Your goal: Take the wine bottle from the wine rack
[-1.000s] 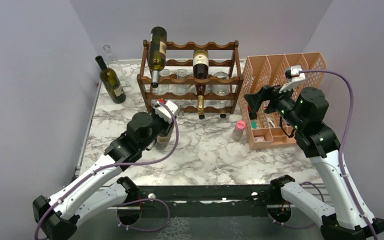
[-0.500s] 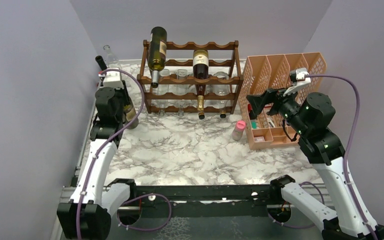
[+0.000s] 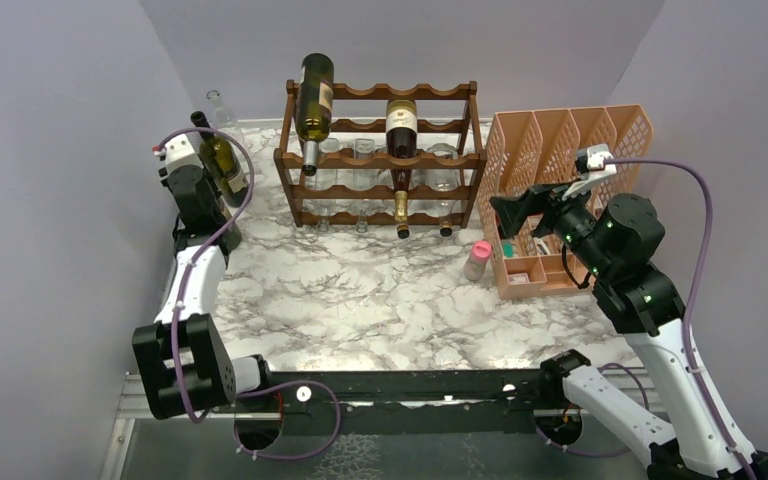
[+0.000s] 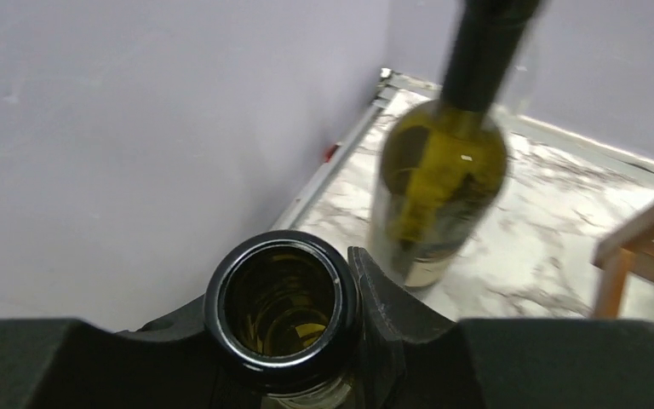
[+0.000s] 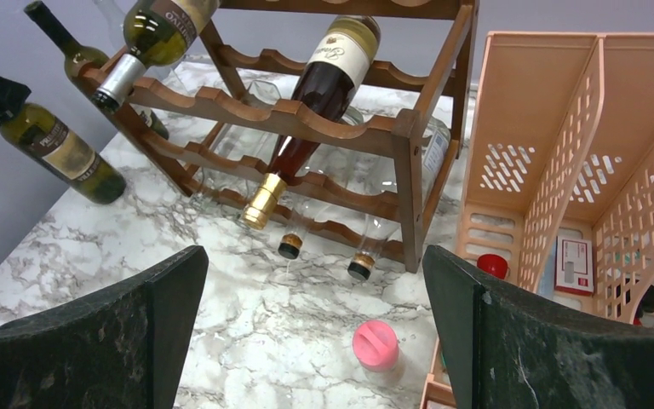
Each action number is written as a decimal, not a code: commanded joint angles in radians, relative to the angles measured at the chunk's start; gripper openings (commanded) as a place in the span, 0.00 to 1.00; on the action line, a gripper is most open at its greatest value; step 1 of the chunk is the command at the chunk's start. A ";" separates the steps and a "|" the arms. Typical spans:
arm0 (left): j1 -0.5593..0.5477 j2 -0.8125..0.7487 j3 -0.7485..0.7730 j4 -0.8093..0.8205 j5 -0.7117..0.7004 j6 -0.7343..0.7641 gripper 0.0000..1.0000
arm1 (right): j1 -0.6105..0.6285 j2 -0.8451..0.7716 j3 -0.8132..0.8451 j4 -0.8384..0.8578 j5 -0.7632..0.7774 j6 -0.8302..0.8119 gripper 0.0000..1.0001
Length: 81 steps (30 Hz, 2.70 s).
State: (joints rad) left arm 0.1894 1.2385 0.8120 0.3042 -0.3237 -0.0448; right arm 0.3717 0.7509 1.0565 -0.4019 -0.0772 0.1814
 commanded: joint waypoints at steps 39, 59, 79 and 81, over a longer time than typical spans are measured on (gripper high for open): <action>0.067 -0.004 0.101 0.156 0.186 0.060 0.99 | 0.032 0.188 0.156 -0.048 -0.058 0.043 1.00; 0.060 0.045 0.509 -0.024 0.972 -0.334 0.99 | 0.032 0.289 0.221 -0.143 -0.114 0.082 0.99; -0.302 0.411 1.057 -0.614 0.412 -0.151 0.96 | 0.032 0.237 0.115 -0.022 -0.105 0.056 1.00; -0.313 0.471 1.145 -0.700 0.408 -0.149 0.95 | 0.032 0.220 0.101 -0.009 -0.097 0.055 1.00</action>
State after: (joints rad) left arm -0.1074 1.6218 1.8118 -0.1772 0.1959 -0.2222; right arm 0.3992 1.0142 1.1782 -0.4770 -0.1883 0.2581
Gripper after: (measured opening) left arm 0.962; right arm 0.997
